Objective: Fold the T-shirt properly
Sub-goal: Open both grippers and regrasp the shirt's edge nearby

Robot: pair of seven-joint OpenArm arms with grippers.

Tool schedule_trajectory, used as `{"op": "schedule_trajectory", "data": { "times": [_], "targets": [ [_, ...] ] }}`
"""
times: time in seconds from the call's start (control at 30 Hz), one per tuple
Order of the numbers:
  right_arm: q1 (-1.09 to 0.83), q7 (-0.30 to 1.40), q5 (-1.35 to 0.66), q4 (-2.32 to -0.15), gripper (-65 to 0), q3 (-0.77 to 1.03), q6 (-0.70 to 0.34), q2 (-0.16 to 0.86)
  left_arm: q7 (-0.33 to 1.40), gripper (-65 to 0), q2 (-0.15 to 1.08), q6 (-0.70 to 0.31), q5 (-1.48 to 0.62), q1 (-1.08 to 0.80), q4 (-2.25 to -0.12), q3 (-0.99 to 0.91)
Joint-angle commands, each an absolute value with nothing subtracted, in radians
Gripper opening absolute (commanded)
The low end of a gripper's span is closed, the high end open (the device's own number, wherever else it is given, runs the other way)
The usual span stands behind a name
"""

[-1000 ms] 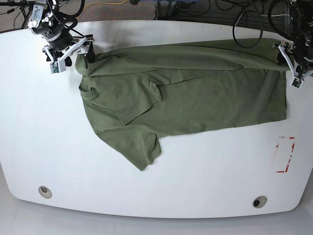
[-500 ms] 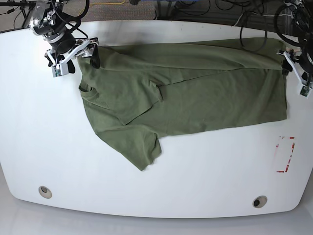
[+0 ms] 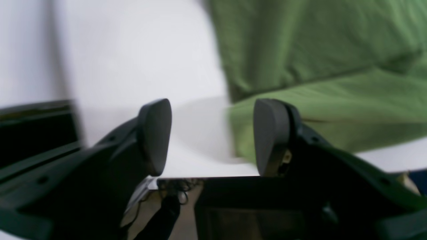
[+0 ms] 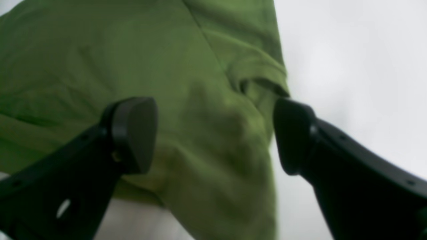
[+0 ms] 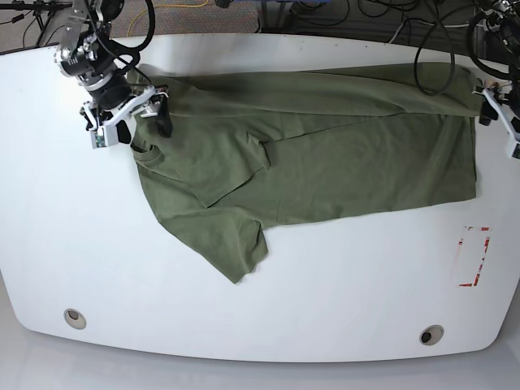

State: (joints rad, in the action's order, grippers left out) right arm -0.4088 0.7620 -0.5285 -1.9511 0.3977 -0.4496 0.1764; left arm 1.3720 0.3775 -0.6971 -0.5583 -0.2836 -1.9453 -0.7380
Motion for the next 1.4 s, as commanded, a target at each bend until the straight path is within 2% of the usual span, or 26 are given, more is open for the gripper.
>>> {"op": "schedule_trajectory", "data": {
  "times": [0.0,0.03,0.07,0.17,0.33,0.43,0.77,1.0,1.37],
  "targets": [
    [-0.39,0.737,-0.545,-1.942,-21.7,0.364,-0.456,0.188,1.348,-32.5,0.337,-0.698,-0.518,-0.282,-1.962,-0.7],
    [-0.389,0.737,-0.545,-1.94,-23.1,0.355,-0.456,0.188,1.343,-33.6,0.329,-0.698,-0.509,-0.283,-1.962,-0.694],
    [-0.383,0.737,-0.545,-1.936,-28.1,0.334,-0.456,0.189,1.331,-36.7,0.314,-0.698,-0.484,-0.286,-1.96,-0.68],
    [-0.38,0.737,-0.545,-1.906,-36.3,0.317,-0.456,0.191,1.308,-40.0,0.298,-0.698,-0.424,-0.302,-1.956,-0.65],
    [-0.386,0.737,-0.544,-1.845,-47.4,0.318,-0.456,0.193,1.268,-40.6,0.298,-0.698,-0.346,-0.354,-1.954,-0.593],
    [-0.395,0.736,-0.544,-1.801,-50.9,0.318,-0.456,0.199,1.227,-40.6,0.302,-0.698,-0.32,-0.39,-1.939,-0.578],
    [-0.438,0.736,-0.544,-1.748,-51.2,0.318,-0.456,0.209,1.185,-40.6,0.358,-0.698,-0.309,-0.421,-1.759,-0.573],
    [-0.437,0.736,-0.544,-1.716,-51.2,0.318,-0.456,0.229,1.089,-40.6,0.389,-0.698,-0.309,-0.423,-1.641,-0.562],
    [-0.367,0.641,-0.542,-1.558,-51.2,0.317,-0.456,0.286,1.061,-40.4,0.407,-0.698,-0.308,-0.265,-1.569,-0.361]
  ]
}}
